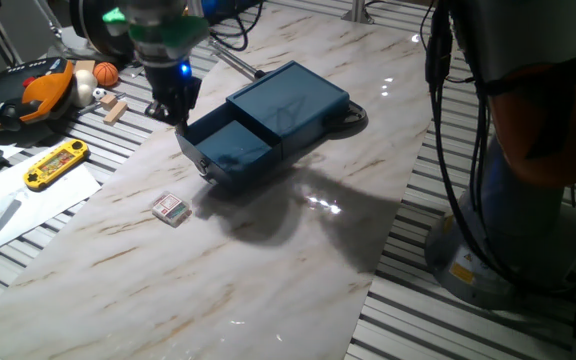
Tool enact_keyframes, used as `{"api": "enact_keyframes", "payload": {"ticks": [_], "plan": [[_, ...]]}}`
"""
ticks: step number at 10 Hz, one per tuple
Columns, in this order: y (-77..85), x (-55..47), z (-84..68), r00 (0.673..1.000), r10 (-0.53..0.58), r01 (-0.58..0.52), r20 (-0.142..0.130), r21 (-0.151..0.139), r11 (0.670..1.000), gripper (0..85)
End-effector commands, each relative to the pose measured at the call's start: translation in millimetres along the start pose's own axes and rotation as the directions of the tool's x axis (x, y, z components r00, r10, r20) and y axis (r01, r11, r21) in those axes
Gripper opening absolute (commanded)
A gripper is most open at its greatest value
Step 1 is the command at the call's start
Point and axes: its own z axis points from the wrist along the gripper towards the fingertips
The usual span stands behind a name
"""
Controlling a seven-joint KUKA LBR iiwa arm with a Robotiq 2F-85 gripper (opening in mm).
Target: Take something out of a drawer
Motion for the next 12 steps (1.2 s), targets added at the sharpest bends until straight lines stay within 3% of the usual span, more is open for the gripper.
{"api": "enact_keyframes", "payload": {"ticks": [1,4,6,10,11,12], "plan": [[-0.5,2.2,-1.7,1.0,-0.002,0.002,-0.01,0.001,1.0,0.0],[-3.8,9.9,-7.5,0.999,-0.02,0.021,-0.033,0.018,1.0,0.0],[-11.8,11.4,-11.8,0.999,-0.036,0.036,-0.036,0.011,0.999,0.0],[-13.0,12.2,-12.7,0.999,-0.044,0.044,-0.019,0.024,0.999,0.0],[-13.0,12.2,-12.7,0.999,-0.038,0.038,-0.008,0.016,0.999,0.0],[-13.0,12.2,-12.7,0.999,-0.034,0.034,0.011,0.026,0.999,0.0]]}}
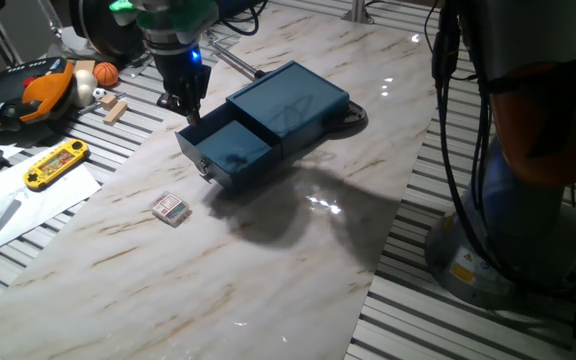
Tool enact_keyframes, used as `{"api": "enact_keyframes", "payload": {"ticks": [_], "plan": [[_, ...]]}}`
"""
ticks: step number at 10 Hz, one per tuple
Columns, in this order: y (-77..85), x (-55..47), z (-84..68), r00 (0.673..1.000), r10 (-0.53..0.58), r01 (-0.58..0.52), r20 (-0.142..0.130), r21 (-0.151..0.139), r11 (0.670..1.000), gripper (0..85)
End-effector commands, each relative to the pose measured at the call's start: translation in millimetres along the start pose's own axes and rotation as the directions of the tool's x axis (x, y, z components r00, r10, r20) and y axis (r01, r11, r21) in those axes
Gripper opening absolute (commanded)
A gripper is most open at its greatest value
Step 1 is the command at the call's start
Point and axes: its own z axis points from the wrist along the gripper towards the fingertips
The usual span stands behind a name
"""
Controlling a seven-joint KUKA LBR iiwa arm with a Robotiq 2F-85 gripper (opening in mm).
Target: Take something out of a drawer
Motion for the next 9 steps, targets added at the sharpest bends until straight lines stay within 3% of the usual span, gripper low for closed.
{"api": "enact_keyframes", "payload": {"ticks": [1,4,5,6,7,9], "plan": [[0.2,0.0,-0.1,1.0,0.019,-0.019,0.01,-0.002,1.0,0.0],[0.2,0.0,-0.1,0.997,0.08,-0.08,-0.004,0.009,0.997,0.0],[0.2,0.0,-0.1,0.997,0.082,-0.082,-0.006,0.003,0.997,0.0],[0.2,0.0,-0.1,0.997,0.072,-0.072,-0.011,-0.021,0.997,0.0],[0.2,0.0,-0.1,0.998,0.059,-0.06,-0.025,-0.046,0.997,0.0],[-1.1,0.5,-5.5,0.997,0.04,-0.043,-0.062,-0.037,0.998,0.0]]}}
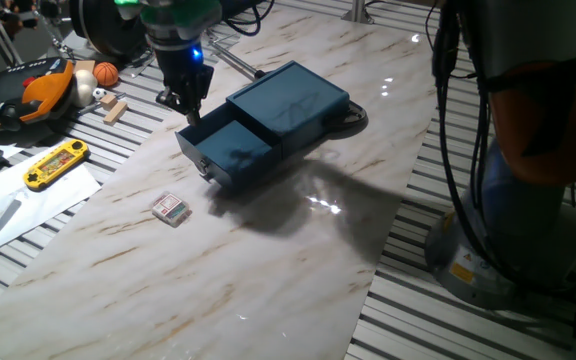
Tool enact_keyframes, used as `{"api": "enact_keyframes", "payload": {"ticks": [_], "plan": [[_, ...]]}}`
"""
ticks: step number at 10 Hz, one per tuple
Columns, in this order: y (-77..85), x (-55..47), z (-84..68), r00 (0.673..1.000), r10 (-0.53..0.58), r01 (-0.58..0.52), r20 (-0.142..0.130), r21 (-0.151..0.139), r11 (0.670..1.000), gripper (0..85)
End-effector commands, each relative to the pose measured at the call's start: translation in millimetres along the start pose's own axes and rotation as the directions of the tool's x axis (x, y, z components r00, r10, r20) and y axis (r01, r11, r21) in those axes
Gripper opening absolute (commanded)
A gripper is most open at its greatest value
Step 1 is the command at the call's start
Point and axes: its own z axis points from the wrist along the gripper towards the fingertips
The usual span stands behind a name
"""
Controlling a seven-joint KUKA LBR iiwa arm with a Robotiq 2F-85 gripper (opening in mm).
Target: Take something out of a drawer
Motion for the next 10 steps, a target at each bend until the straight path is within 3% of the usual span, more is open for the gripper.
{"api": "enact_keyframes", "payload": {"ticks": [1,3,6,9,10], "plan": [[-1.4,1.6,-5.3,1.0,-0.001,0.001,-0.003,0.002,1.0,0.0],[-3.5,6.4,-14.3,1.0,-0.009,0.009,-0.005,-0.004,1.0,0.0],[-2.4,11.5,-37.4,0.999,-0.04,0.039,0.015,0.006,0.999,0.0],[-2.6,15.1,-49.8,0.995,-0.086,0.083,0.058,0.048,0.995,0.0],[-1.8,15.8,-51.8,0.995,-0.084,0.082,0.06,0.045,0.996,0.0]]}}
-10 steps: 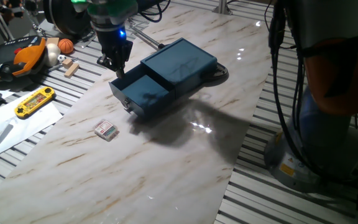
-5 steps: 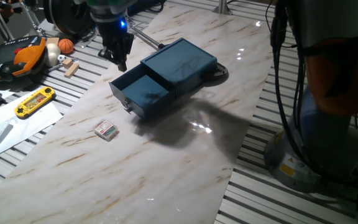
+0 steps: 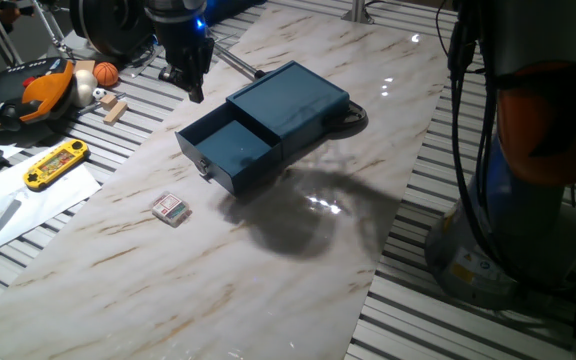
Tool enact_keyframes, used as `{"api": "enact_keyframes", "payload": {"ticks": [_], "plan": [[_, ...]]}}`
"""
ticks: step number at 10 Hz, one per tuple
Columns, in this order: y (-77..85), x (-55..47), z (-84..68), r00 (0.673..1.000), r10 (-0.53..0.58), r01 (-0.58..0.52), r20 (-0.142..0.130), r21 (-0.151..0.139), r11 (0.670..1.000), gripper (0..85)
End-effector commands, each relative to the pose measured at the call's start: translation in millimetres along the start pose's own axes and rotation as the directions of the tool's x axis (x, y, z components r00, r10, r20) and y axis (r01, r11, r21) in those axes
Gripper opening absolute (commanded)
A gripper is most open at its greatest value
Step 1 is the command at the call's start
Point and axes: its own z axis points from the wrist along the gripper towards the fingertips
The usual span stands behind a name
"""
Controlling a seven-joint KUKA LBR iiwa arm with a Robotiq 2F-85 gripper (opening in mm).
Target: Take something out of a drawer
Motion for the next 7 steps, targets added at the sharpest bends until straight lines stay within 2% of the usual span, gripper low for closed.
{"api": "enact_keyframes", "payload": {"ticks": [1,4,7], "plan": [[2.0,0.4,-1.2,1.0,0.004,-0.004,-0.003,-0.005,1.0,0.0],[7.2,2.8,-6.2,1.0,0.014,-0.014,-0.012,-0.014,1.0,0.0],[6.1,3.5,-8.8,1.0,0.01,-0.01,-0.02,-0.004,1.0,0.0]]}}
